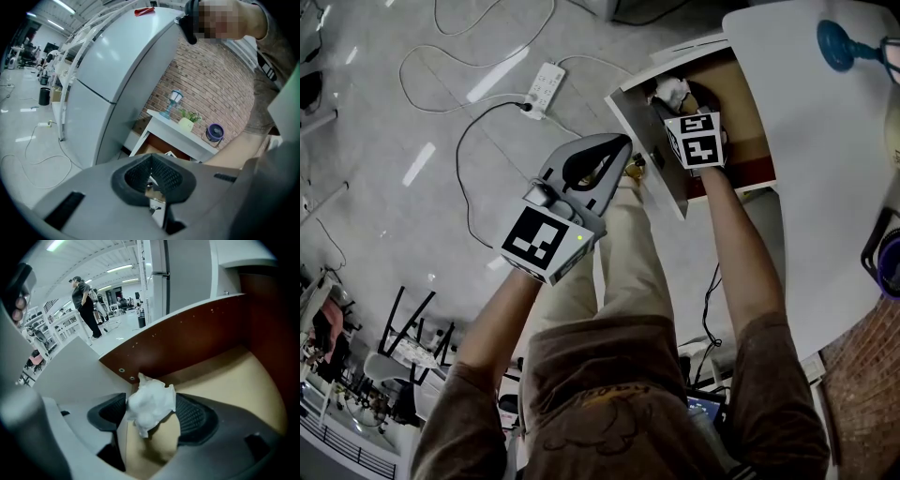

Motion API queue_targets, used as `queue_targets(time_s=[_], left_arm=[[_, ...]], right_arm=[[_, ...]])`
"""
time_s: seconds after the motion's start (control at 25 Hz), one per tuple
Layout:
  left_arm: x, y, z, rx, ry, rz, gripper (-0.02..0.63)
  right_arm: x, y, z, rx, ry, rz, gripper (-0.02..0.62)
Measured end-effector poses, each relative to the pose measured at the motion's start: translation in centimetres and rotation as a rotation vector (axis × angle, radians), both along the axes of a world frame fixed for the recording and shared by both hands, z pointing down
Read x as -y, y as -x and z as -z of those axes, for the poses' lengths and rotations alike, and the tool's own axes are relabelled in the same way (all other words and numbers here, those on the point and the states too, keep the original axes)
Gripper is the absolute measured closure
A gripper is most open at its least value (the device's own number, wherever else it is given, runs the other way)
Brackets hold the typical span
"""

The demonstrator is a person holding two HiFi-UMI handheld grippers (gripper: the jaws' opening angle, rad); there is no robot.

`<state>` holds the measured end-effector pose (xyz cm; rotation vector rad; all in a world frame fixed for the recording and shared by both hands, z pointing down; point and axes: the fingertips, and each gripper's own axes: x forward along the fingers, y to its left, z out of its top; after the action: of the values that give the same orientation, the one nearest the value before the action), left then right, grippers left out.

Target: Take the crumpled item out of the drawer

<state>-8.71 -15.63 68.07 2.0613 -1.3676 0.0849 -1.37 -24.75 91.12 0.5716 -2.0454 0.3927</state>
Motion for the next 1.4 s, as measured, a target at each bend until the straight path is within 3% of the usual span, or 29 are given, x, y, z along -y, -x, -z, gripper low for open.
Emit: queue_targets(time_s=[0.36,0.88,1.08,1.4], left_arm=[[0.1,0.2,0.1,-0.005,-0.003,-0.001,0.598],[-0.8,-0.5,0.6,0.012,-0.033,-0.079,0.598],[-1.2,-0.1,2.1,0.018,-0.041,-0.089,0.598],[-2.6,-0.2,8.4,0.022,-0.073,-0.115,0.598]], right_arm=[[-0.4,-0.1,0.0,-0.015,0.014,-0.017,0.333],[-1.7,-0.6,2.0,0.012,0.007,-0.046,0.471],[-1.1,0.1,5.7,0.049,-0.043,-0.063,0.482],[-1.7,1.8,15.6,0.135,-0.087,-0.049,0.482]])
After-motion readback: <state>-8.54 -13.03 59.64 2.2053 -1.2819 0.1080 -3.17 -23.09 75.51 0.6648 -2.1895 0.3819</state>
